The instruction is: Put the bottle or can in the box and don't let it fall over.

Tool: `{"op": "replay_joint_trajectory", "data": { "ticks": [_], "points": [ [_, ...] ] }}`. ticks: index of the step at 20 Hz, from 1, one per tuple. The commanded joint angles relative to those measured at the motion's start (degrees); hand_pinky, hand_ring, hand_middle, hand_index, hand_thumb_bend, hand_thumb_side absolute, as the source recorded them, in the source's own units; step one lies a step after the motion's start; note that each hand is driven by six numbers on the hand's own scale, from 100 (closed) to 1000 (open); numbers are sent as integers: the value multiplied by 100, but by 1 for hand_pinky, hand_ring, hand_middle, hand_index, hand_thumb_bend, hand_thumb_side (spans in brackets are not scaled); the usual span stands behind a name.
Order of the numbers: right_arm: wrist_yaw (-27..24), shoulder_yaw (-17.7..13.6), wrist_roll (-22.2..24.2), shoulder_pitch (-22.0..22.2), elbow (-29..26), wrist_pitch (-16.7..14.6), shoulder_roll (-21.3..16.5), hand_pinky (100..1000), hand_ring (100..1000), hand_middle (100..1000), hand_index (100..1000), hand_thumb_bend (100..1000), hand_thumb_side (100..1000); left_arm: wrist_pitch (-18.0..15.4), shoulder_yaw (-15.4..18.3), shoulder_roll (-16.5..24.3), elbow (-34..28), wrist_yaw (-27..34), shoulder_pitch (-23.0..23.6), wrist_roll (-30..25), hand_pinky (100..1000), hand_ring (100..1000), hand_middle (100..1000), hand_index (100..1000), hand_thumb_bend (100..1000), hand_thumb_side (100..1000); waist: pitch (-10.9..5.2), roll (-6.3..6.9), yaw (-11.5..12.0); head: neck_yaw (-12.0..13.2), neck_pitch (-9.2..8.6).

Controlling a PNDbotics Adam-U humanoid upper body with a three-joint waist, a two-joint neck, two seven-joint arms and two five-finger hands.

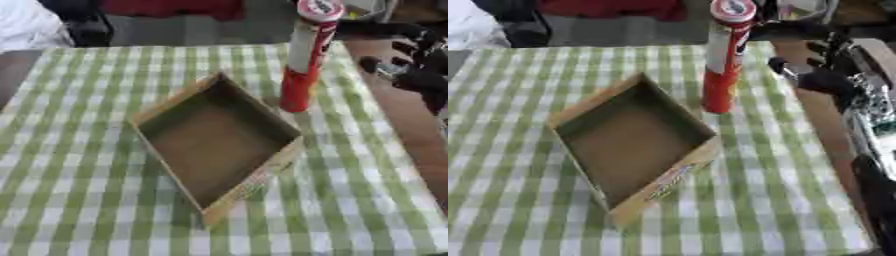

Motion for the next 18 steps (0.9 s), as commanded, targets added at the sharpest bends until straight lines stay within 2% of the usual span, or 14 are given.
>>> {"op": "replay_joint_trajectory", "data": {
  "ticks": [1, 5, 9, 18],
  "points": [
    [38, -10, 11, -76, -54, 0, -87, 976, 1000, 1000, 938, 569, 100, 2, 44, 119, -80, -14, -23, 12, 833, 922, 750, 776, 510, 722, -123, -11, 1, 9, -50],
    [48, 2, 28, -73, -46, 3, -86, 977, 1000, 1000, 940, 580, 100, 2, 46, 120, -80, -14, -21, 14, 833, 922, 750, 776, 514, 718, -127, -14, 5, 8, -52],
    [105, 82, 146, -91, -3, 34, -82, 983, 1000, 1000, 953, 640, 100, 6, 41, 119, -78, -14, -18, 9, 833, 922, 750, 776, 515, 717, -118, -13, 11, -4, -45],
    [172, 306, 422, -415, 263, 131, 114, 989, 1000, 1000, 967, 698, 107, 12, 18, 107, -72, 0, -27, -13, 833, 922, 750, 776, 514, 717, -109, -2, 39, -60, -79]
  ]
}}
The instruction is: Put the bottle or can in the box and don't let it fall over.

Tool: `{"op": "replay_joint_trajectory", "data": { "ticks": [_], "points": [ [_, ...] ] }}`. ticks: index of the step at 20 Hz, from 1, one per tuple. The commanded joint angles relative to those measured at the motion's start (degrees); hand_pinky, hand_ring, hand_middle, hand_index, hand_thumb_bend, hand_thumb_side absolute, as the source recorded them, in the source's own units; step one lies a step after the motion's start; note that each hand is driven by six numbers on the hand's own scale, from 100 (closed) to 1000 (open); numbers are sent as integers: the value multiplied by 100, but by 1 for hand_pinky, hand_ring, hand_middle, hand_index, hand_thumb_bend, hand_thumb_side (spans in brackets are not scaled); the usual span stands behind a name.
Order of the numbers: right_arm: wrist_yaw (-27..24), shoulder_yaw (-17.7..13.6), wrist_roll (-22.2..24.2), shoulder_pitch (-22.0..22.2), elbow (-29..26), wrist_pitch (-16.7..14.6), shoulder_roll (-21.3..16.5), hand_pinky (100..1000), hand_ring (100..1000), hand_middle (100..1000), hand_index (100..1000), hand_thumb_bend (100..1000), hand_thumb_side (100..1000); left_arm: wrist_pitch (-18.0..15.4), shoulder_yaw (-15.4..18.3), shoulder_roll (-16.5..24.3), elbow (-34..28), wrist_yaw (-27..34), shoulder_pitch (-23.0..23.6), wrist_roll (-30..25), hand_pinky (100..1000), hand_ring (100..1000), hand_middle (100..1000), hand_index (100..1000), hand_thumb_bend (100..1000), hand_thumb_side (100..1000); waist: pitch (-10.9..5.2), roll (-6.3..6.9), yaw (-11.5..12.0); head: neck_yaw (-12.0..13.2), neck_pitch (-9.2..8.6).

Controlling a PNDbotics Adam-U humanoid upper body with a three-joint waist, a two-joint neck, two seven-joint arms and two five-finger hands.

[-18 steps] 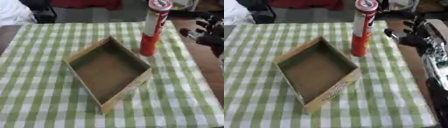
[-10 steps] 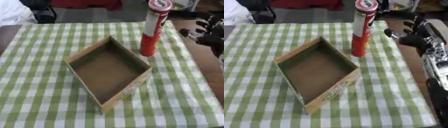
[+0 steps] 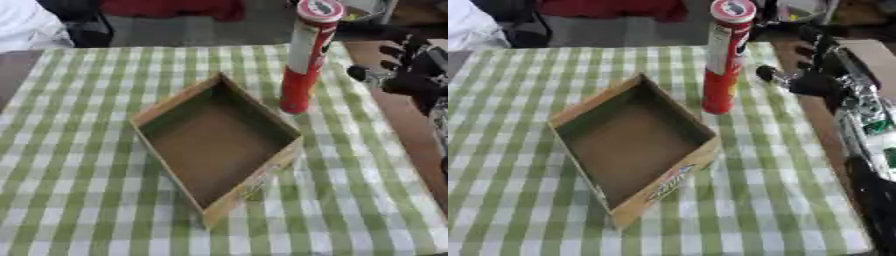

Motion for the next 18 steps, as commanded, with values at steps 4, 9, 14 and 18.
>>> {"op": "replay_joint_trajectory", "data": {
  "ticks": [4, 9, 14, 18],
  "points": [
    [51, 76, 118, -276, 130, 43, 113, 992, 1000, 1000, 969, 707, 115, 7, 15, 100, -70, 4, -32, -17, 833, 922, 750, 776, 514, 717, -83, 2, 31, -44, -85],
    [178, 41, -6, -497, 325, 38, 340, 994, 1000, 1000, 970, 706, 114, 9, 5, 86, -67, 10, -34, -30, 833, 922, 750, 775, 513, 718, -65, 8, 52, -56, -106],
    [344, -3, -152, -656, 461, 36, 517, 996, 1000, 1000, 972, 712, 120, 12, -2, 75, -65, 18, -34, -35, 833, 922, 749, 775, 512, 719, -33, 20, 60, -80, -104],
    [386, -9, -198, -725, 495, 43, 622, 997, 1000, 1000, 977, 739, 147, 15, -6, 67, -63, 20, -40, -40, 833, 922, 749, 774, 511, 719, -6, 29, 62, -87, -112]
  ]
}}
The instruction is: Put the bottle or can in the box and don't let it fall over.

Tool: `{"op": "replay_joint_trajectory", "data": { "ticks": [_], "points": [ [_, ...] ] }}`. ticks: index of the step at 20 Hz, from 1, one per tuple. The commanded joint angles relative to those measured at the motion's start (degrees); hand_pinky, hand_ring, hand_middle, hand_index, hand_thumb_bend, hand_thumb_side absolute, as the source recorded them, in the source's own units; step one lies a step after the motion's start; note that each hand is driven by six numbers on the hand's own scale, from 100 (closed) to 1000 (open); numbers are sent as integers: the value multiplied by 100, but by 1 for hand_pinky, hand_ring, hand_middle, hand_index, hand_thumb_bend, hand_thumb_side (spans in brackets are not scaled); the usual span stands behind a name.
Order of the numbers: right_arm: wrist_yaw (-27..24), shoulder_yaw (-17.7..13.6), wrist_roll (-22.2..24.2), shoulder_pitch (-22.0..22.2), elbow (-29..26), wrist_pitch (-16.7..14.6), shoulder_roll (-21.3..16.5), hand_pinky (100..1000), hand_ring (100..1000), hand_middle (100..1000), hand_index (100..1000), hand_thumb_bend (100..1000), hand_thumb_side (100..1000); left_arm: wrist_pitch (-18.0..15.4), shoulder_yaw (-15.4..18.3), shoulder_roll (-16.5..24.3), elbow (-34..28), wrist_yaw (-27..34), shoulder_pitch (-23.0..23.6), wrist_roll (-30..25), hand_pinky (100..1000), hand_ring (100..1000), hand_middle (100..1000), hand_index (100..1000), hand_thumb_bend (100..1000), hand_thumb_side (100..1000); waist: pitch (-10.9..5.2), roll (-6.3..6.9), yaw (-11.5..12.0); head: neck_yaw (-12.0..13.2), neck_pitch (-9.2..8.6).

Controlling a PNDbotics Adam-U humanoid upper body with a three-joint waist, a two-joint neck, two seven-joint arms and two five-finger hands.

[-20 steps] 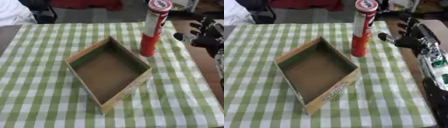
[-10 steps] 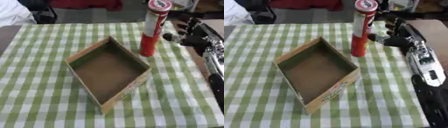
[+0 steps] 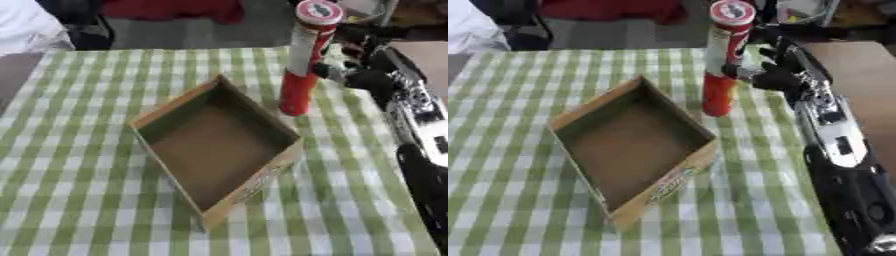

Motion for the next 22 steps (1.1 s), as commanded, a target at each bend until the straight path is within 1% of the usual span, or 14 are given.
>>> {"op": "replay_joint_trajectory", "data": {
  "ticks": [1, 8, 16, 22],
  "points": [
    [35, -37, -37, -127, -48, -6, -6, 997, 1000, 1000, 978, 739, 147, -3, 11, 68, -64, 21, -42, -16, 833, 922, 749, 774, 511, 719, -40, 17, 10, -15, -69],
    [16, -16, -31, -154, -113, 27, 137, 998, 1000, 1000, 978, 739, 147, 0, 2, 52, -64, 30, -55, -26, 833, 922, 749, 774, 509, 720, 3, 37, 22, -24, -100],
    [207, -116, -274, -236, -57, 50, 237, 997, 1000, 1000, 976, 735, 144, 5, -8, 30, -65, 44, -59, -36, 833, 923, 750, 774, 507, 722, 61, 74, 32, -48, -152],
    [288, -149, -373, -305, -91, 56, 242, 997, 1000, 1000, 975, 733, 141, 7, -6, 3, -74, 48, -72, -39, 834, 923, 750, 774, 506, 723, 131, 117, 61, -61, -255]
  ]
}}
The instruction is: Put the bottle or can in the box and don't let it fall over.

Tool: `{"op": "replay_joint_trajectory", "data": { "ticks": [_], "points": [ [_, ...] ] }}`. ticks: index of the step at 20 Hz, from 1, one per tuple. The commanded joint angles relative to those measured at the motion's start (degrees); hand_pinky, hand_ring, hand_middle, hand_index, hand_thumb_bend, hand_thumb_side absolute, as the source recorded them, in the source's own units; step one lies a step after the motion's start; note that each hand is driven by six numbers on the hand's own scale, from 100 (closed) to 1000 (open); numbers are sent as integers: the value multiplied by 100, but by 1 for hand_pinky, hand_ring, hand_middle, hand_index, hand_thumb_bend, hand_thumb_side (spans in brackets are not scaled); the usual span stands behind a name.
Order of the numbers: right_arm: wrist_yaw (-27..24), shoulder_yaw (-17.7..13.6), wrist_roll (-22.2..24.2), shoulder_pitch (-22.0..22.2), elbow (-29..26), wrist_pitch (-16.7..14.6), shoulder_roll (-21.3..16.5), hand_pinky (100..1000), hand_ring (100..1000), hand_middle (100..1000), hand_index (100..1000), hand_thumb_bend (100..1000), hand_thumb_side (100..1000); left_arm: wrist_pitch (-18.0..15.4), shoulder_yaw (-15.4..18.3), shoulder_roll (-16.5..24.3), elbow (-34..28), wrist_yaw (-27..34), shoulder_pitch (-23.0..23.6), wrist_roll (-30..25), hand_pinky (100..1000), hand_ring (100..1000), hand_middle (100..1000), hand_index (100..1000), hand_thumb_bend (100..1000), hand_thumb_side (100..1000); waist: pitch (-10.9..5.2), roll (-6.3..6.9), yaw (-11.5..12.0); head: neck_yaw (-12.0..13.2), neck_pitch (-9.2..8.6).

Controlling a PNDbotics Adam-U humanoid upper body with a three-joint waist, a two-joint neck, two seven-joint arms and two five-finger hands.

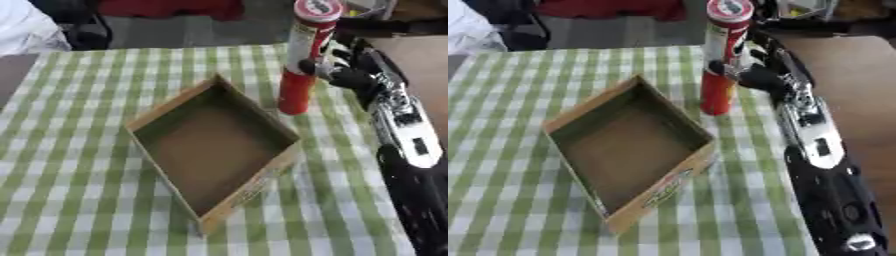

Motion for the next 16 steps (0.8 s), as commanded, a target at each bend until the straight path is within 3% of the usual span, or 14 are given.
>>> {"op": "replay_joint_trajectory", "data": {
  "ticks": [1, 16],
  "points": [
    [75, -60, -71, -149, -93, -1, -70, 997, 1000, 1000, 975, 734, 142, -7, 28, 68, -76, 8, -69, -7, 834, 923, 750, 774, 505, 723, -29, 16, 17, -10, -117],
    [173, -104, -174, -580, 213, 83, -21, 1000, 1000, 1000, 974, 744, 152, 3, 11, 19, -92, 27, -123, -32, 835, 925, 750, 774, 499, 727, 151, 56, 91, -65, -228]
  ]
}}
